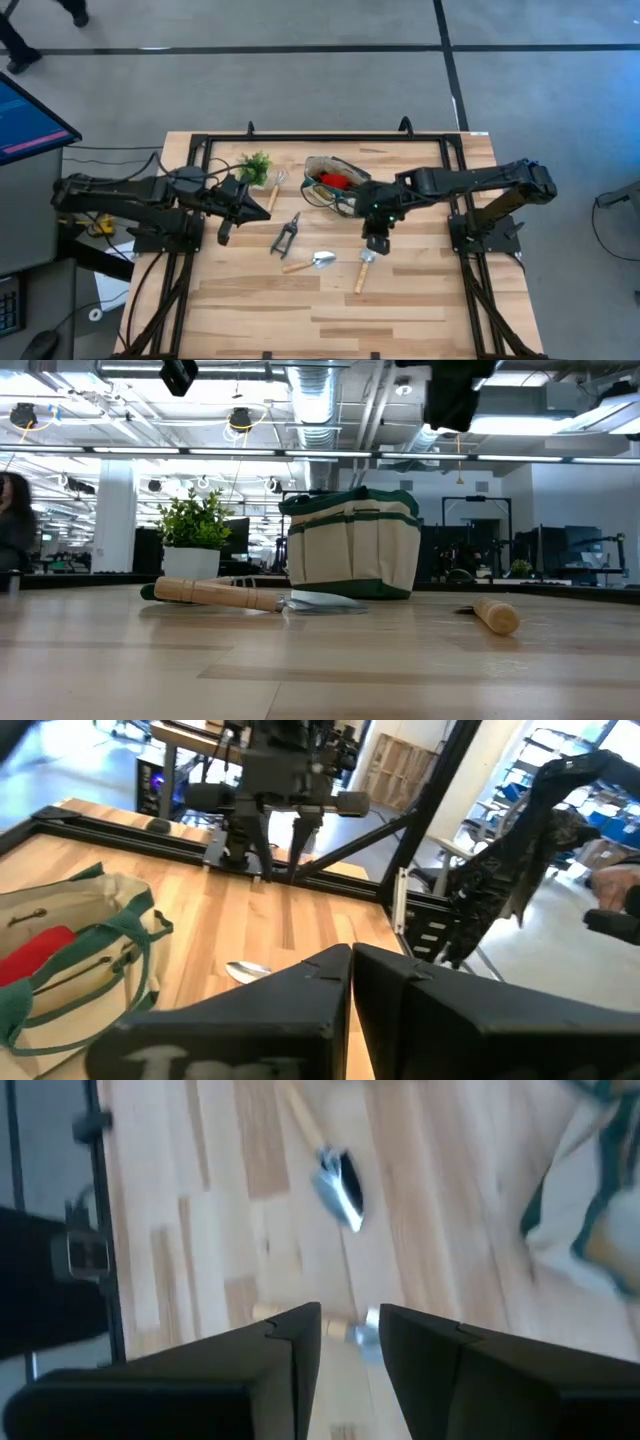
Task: Pick & Place Garden tools in Gardening bag
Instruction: Put the right trowel into the side pocket of the gardening bag
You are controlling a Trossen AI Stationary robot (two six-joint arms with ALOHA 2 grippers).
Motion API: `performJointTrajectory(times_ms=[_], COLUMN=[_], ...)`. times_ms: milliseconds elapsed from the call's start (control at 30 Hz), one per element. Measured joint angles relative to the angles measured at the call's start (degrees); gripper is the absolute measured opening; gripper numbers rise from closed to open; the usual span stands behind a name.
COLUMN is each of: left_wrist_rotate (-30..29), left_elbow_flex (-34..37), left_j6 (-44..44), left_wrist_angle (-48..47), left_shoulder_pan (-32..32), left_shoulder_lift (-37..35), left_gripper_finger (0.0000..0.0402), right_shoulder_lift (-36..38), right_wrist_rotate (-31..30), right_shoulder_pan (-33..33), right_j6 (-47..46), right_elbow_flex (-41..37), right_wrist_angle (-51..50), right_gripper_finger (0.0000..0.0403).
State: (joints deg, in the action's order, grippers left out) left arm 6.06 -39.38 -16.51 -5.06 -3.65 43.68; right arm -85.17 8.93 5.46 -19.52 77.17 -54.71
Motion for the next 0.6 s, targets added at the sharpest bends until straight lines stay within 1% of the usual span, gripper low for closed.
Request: performJointTrajectory(times_ms=[133, 200, 300, 400, 600], left_wrist_rotate=[-6.9, -9.1, -10.8, -11.8, -14.7], left_elbow_flex=[0.0, 0.0, 0.0, 0.0, 0.0], left_j6=[-0.4, -0.5, -2.8, -3.3, -3.3], left_wrist_angle=[0.0, 0.0, 0.0, 0.0, 0.1], left_shoulder_pan=[-3.1, -4.4, -5.8, -7.3, -9.8], left_shoulder_lift=[0.0, 0.0, 0.0, 0.1, 2.1], left_gripper_finger=[0.0003, 0.0003, 0.0003, 0.0003, 0.0003], right_shoulder_lift=[0.0, 0.0, 0.0, 0.0, -0.8], right_wrist_rotate=[0.0, 0.0, 0.0, 0.0, -0.1], right_shoulder_pan=[2.1, 3.4, 5.4, 7.0, 9.4], right_j6=[4.0, 7.0, 10.0, 11.8, 12.2], right_elbow_flex=[0.0, 0.0, 0.0, 0.0, 0.0], right_wrist_angle=[-2.3, -2.3, -2.3, -2.3, -2.1], right_gripper_finger=[0.0093, 0.0088, 0.0081, 0.0075, 0.0073])
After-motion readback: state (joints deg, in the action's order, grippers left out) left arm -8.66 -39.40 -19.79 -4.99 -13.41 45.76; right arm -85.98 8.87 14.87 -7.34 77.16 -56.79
